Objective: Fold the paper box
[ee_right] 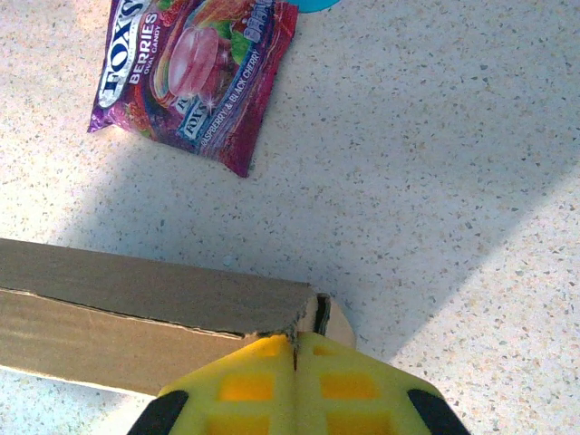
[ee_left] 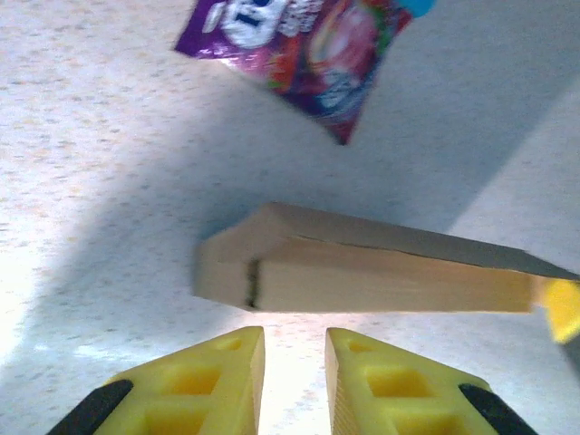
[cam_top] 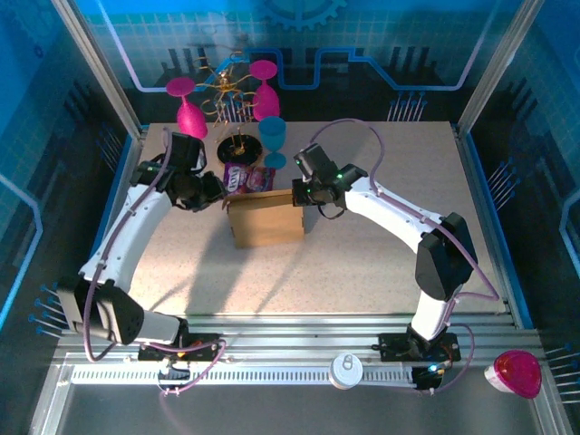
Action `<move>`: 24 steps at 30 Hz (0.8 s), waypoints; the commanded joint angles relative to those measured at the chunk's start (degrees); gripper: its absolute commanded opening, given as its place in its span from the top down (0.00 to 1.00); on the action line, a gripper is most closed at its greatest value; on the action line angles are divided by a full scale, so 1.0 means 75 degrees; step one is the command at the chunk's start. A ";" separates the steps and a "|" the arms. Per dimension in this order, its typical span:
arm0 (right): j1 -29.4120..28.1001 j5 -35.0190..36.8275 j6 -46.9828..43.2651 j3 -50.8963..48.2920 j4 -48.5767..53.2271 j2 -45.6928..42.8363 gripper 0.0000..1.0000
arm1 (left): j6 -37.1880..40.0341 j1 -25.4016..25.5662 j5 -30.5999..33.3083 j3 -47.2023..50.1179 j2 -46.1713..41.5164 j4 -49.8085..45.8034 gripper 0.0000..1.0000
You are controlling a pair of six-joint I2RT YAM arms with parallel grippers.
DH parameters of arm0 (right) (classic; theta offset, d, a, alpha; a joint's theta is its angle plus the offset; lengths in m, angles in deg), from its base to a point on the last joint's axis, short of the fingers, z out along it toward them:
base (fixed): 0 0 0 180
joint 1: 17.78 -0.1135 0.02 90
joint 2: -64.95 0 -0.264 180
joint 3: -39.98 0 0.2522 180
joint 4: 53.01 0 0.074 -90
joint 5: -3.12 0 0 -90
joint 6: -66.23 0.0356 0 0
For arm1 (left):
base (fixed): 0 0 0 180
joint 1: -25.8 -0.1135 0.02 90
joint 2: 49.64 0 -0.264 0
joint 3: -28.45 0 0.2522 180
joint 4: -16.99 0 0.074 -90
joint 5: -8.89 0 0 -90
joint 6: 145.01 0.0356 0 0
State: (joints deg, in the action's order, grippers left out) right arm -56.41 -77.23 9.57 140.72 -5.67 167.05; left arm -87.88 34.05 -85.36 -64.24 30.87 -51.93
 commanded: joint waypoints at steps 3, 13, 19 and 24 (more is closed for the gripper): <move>-0.0128 -0.0001 -0.0107 -0.0148 0.0315 -0.0117 1.00 | 0.1316 -0.0280 -0.0036 -0.0194 0.0555 -0.0722 0.78; -0.0132 -0.0030 -0.0104 -0.0167 0.0317 -0.0143 1.00 | 0.2120 -0.0280 -0.0357 -0.0447 0.1231 -0.0833 0.73; -0.0132 -0.0037 -0.0089 -0.0194 0.0315 -0.0174 1.00 | 0.2178 -0.0277 -0.0404 -0.0450 0.1486 -0.0629 0.71; -0.0124 -0.0054 -0.0086 -0.0230 0.0312 -0.0197 1.00 | 0.2158 -0.0240 -0.0477 -0.0557 0.1680 -0.0492 0.78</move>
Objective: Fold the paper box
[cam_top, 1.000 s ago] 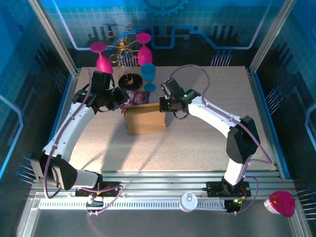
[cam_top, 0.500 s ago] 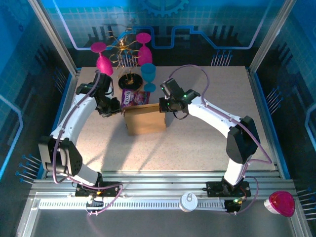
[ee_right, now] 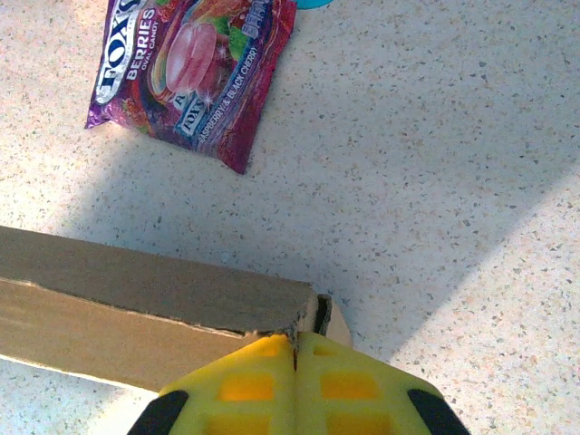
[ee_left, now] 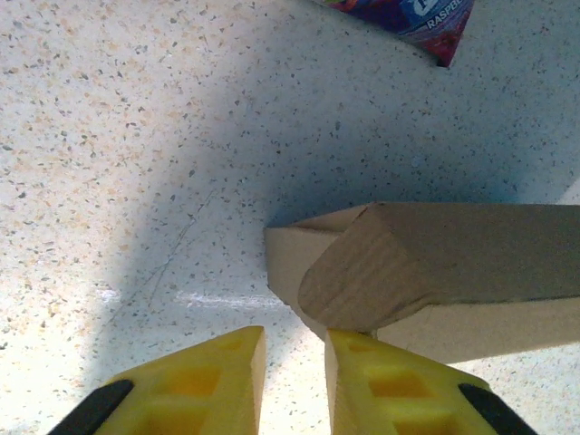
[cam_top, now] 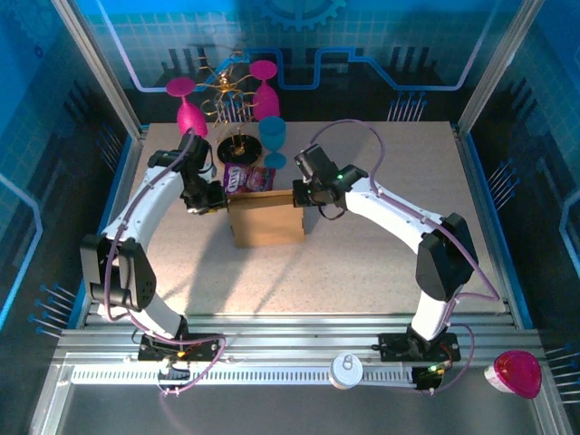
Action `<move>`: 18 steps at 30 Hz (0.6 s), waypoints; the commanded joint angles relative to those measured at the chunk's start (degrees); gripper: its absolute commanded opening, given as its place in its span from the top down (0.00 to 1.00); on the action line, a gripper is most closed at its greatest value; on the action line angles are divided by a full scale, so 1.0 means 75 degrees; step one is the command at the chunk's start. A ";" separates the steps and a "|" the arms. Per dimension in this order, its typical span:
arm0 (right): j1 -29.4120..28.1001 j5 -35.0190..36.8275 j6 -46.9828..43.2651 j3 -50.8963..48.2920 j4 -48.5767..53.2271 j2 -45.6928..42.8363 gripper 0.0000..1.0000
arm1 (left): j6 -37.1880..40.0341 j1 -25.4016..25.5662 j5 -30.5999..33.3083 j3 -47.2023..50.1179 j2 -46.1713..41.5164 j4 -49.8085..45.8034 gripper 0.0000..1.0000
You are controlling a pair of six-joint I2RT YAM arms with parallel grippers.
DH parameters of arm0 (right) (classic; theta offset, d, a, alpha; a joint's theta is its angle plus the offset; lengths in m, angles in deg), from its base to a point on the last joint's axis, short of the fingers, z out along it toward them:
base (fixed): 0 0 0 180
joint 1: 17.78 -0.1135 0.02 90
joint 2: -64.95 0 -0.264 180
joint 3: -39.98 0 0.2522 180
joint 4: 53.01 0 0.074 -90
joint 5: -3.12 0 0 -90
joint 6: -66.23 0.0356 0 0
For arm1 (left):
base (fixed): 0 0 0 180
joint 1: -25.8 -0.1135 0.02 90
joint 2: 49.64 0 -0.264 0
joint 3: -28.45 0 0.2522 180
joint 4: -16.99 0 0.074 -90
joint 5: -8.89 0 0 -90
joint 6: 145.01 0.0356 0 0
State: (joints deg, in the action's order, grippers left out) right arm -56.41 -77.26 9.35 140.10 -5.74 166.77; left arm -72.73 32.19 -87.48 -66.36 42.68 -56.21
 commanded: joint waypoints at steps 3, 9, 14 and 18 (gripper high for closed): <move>-0.0127 -0.0058 -0.0066 -0.0148 0.0315 -0.0163 1.00 | 0.0135 0.0049 -0.0227 -0.0332 0.0144 0.0205 0.79; -0.0108 -0.0077 -0.0068 -0.0104 0.0321 -0.0159 1.00 | 0.0269 0.0263 -0.0211 -0.0399 -0.0008 0.0430 0.71; -0.0094 -0.0084 -0.0066 -0.0088 0.0330 -0.0158 1.00 | 0.0471 0.0273 -0.0048 -0.0365 0.0112 0.0370 0.72; -0.0087 -0.0098 -0.0058 -0.0071 0.0324 -0.0161 1.00 | 0.0540 0.0272 0.0127 -0.0349 0.0158 0.0339 0.73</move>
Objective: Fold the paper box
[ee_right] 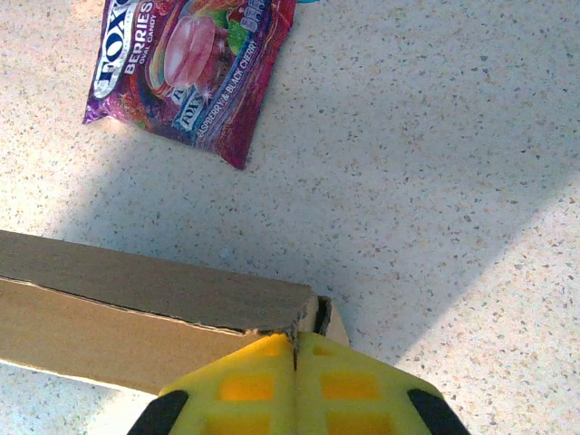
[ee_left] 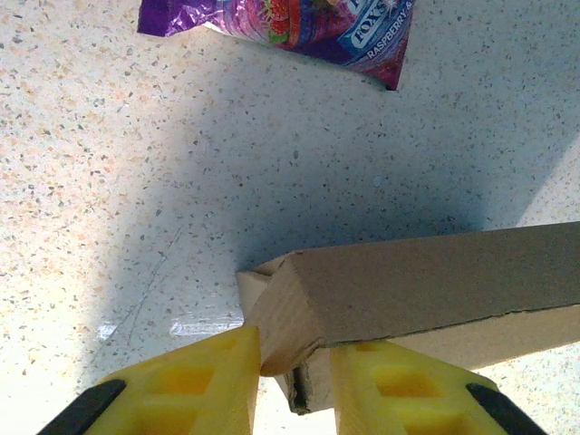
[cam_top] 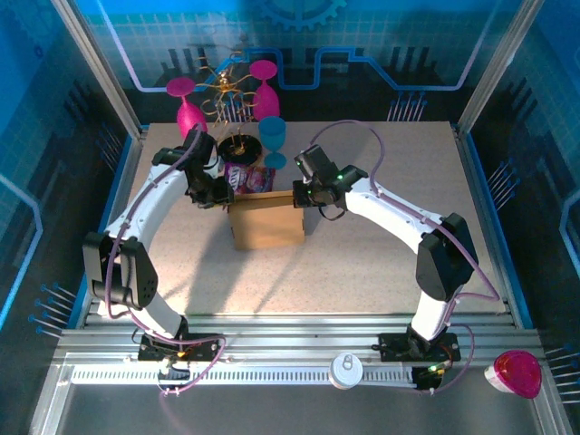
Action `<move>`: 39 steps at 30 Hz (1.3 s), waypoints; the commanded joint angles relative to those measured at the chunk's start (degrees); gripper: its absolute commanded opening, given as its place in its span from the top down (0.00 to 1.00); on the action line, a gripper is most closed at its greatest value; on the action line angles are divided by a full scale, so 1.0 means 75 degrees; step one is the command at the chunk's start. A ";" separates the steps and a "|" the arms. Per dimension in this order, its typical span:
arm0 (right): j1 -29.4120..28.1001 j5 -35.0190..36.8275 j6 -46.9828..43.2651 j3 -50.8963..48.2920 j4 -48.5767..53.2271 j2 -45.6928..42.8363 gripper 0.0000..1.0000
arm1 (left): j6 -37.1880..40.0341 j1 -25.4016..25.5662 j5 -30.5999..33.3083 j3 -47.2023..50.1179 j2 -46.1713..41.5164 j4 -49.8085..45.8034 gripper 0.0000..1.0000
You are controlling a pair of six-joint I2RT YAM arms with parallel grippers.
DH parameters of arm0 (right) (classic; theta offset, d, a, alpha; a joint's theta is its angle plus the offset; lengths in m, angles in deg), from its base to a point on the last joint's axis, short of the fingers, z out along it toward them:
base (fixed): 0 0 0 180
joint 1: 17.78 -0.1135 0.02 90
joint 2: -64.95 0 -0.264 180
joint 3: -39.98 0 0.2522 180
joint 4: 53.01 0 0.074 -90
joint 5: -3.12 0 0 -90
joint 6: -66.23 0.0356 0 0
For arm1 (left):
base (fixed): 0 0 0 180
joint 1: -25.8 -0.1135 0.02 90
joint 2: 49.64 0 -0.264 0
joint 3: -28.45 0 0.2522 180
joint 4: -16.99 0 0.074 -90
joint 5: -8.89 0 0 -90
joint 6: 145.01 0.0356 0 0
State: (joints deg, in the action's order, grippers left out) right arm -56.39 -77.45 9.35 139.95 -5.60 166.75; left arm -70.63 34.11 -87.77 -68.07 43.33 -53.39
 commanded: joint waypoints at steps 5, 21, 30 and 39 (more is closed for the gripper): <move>-0.0079 -0.0082 -0.0062 -0.0044 0.0295 -0.0157 1.00 | 0.0277 0.0016 0.0183 -0.0105 0.0077 0.0014 0.76; -0.0059 -0.0063 -0.0092 0.0045 0.0312 -0.0097 1.00 | 0.0023 0.0040 0.0177 -0.0250 0.0037 -0.0070 1.00; -0.0051 -0.0056 -0.0106 0.0112 0.0313 -0.0064 1.00 | -0.0437 0.0051 -0.0049 -0.0810 0.0309 -0.0665 1.00; -0.0037 -0.0015 -0.0116 0.0148 0.0299 -0.0061 1.00 | -0.0919 0.0050 -0.0409 -0.1513 0.0744 -0.1398 1.00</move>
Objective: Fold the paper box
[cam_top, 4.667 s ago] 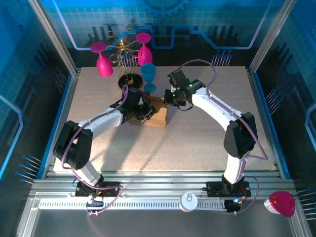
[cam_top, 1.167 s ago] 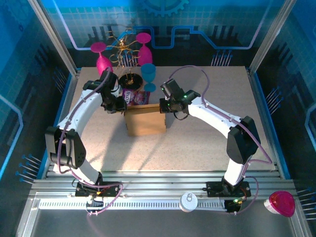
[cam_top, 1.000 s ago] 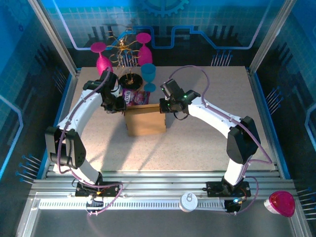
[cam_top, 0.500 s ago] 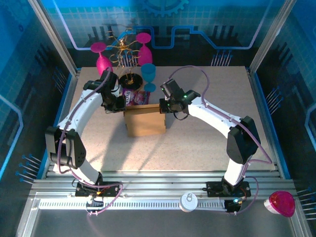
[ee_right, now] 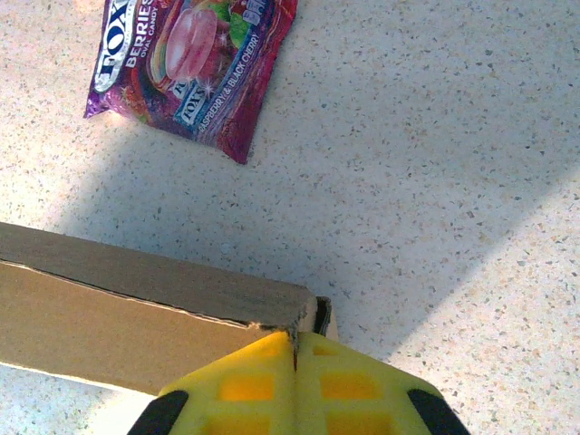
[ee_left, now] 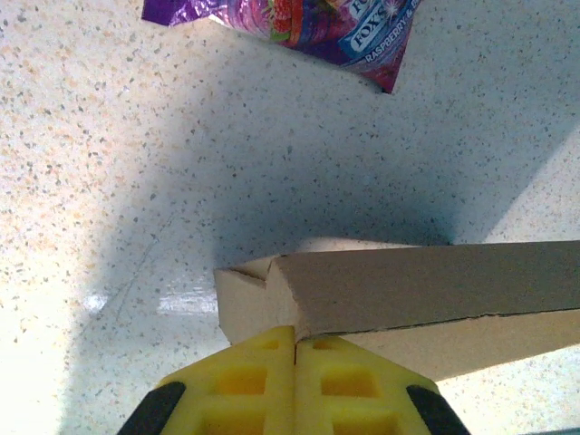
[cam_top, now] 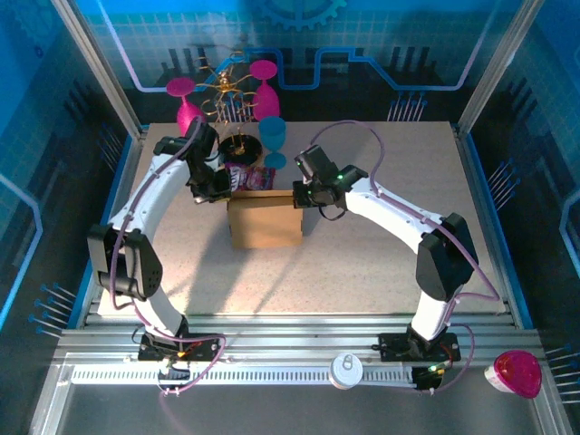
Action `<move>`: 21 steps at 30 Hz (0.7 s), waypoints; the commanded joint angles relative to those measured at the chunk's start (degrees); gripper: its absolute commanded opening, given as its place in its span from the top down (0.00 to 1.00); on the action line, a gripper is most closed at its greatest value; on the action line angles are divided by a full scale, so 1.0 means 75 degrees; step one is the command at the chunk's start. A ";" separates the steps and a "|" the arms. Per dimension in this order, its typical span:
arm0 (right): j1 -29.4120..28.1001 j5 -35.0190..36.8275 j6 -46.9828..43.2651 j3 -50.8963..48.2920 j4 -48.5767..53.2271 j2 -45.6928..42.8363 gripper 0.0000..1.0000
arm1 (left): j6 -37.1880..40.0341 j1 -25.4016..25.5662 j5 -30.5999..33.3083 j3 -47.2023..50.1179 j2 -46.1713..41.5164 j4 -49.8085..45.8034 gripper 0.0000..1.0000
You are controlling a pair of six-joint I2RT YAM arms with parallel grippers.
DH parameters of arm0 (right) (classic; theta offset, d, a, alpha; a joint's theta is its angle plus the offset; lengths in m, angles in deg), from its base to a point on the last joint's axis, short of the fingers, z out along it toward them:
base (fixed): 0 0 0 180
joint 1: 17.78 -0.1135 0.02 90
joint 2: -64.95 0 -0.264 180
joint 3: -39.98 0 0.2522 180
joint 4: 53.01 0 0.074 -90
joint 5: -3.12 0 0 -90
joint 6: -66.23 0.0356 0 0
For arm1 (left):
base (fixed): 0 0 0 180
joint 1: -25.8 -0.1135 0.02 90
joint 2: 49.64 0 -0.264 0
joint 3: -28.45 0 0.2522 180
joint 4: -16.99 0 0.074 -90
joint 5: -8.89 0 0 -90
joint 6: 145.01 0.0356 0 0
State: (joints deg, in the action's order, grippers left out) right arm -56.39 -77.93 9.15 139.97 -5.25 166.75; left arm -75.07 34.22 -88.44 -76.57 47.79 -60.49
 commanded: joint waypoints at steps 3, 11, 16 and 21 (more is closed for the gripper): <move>-0.0040 0.0063 -0.0090 0.0149 0.0254 -0.0060 1.00 | -0.0516 0.0036 -0.0523 -0.0649 0.0310 -0.0593 1.00; -0.0032 0.0119 -0.0101 0.0121 0.0236 -0.0064 1.00 | -0.0678 0.0037 -0.0869 -0.1120 0.0648 -0.1017 1.00; -0.0029 0.0118 -0.0113 0.0155 0.0249 -0.0015 1.00 | -0.0712 0.0037 -0.1023 -0.1376 0.0826 -0.1269 1.00; -0.0030 0.0143 -0.0113 0.0178 0.0273 0.0006 1.00 | -0.0754 0.0037 -0.1185 -0.1662 0.0988 -0.1550 1.00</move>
State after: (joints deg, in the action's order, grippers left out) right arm -56.34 -75.99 9.13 139.97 -4.25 166.75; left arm -79.09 34.20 -92.44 -86.78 54.35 -69.41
